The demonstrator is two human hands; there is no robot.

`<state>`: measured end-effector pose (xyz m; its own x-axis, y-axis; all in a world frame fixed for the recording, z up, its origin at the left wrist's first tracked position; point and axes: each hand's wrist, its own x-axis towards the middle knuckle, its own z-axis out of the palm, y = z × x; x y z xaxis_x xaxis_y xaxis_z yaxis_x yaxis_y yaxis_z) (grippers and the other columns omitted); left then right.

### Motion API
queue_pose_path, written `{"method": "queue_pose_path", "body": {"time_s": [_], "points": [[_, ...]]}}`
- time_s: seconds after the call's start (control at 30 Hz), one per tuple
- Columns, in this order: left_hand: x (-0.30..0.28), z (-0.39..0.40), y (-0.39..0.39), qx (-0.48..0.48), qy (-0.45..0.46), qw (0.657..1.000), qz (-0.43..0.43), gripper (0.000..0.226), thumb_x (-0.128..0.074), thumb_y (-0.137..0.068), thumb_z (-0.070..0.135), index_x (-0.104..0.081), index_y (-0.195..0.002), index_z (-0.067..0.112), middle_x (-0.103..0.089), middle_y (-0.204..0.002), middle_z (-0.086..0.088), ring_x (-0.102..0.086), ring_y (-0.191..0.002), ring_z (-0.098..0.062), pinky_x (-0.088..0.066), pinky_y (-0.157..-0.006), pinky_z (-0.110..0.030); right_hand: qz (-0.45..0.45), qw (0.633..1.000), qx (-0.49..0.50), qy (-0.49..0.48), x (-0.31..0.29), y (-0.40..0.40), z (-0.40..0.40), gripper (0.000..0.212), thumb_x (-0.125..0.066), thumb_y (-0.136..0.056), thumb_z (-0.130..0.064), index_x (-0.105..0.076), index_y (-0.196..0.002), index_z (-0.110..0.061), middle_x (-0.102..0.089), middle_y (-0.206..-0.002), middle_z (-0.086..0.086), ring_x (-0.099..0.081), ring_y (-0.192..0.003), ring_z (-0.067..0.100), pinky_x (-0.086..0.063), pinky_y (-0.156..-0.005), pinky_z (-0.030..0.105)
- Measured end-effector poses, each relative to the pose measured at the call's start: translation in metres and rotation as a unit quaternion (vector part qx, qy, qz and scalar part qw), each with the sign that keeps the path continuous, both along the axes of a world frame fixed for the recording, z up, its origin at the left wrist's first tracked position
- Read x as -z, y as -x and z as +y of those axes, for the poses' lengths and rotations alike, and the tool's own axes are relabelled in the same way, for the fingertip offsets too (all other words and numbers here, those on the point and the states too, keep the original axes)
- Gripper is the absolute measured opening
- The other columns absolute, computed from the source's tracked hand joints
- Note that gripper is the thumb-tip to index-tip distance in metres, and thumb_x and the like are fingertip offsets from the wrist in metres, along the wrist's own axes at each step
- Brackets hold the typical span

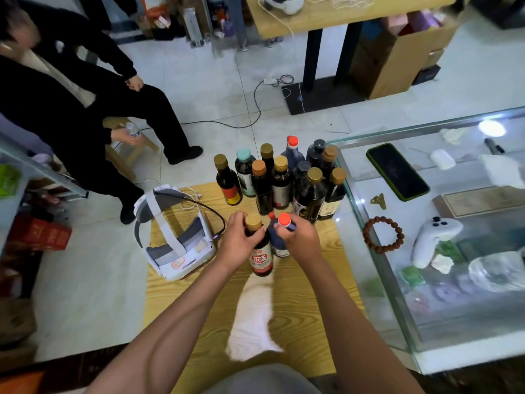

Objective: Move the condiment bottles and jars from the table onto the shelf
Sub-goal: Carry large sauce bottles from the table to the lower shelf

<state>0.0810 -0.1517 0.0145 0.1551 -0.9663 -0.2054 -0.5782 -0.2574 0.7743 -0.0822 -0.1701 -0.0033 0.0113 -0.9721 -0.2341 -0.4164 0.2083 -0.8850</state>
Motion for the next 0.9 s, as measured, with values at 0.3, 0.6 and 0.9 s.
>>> {"method": "queue_pose_path", "body": {"time_s": [0.3, 0.6, 0.9], "points": [[0.009, 0.023, 0.01, -0.006, -0.049, 0.976, 0.21, 0.013, -0.067, -0.09, 0.022, -0.06, -0.1, 0.027, -0.07, -0.1, 0.011, -0.065, -0.096, -0.009, -0.051, -0.085, -0.031, -0.026, 0.999, 0.036, 0.01, -0.003, -0.001, 0.011, 0.021, -0.072, -0.086, -0.024, -0.062, -0.069, -0.031, -0.061, -0.062, -0.015, -0.054, -0.061, -0.004, -0.039, -0.057, 0.013], [-0.005, 0.064, -0.014, 0.059, -0.015, 0.979, 0.193, 0.01, -0.069, -0.087, 0.031, -0.063, -0.094, 0.029, -0.071, -0.093, 0.012, -0.064, -0.089, -0.003, -0.051, -0.078, -0.03, -0.08, 0.984, 0.16, 0.025, -0.03, -0.005, 0.094, 0.03, -0.072, -0.088, -0.017, -0.062, -0.065, 0.0, -0.054, -0.061, -0.001, -0.046, -0.062, 0.009, -0.036, -0.058, 0.027], [-0.049, 0.121, 0.023, 0.226, 0.008, 0.969, 0.103, 0.044, -0.071, -0.065, 0.066, -0.054, -0.086, 0.032, -0.071, -0.093, 0.005, -0.066, -0.085, -0.017, -0.052, -0.074, -0.034, -0.01, 0.957, 0.279, 0.078, -0.099, 0.014, 0.225, 0.048, -0.074, -0.087, -0.014, -0.045, -0.048, -0.019, -0.032, -0.042, -0.013, -0.026, -0.046, 0.003, -0.022, -0.048, 0.022]]}}
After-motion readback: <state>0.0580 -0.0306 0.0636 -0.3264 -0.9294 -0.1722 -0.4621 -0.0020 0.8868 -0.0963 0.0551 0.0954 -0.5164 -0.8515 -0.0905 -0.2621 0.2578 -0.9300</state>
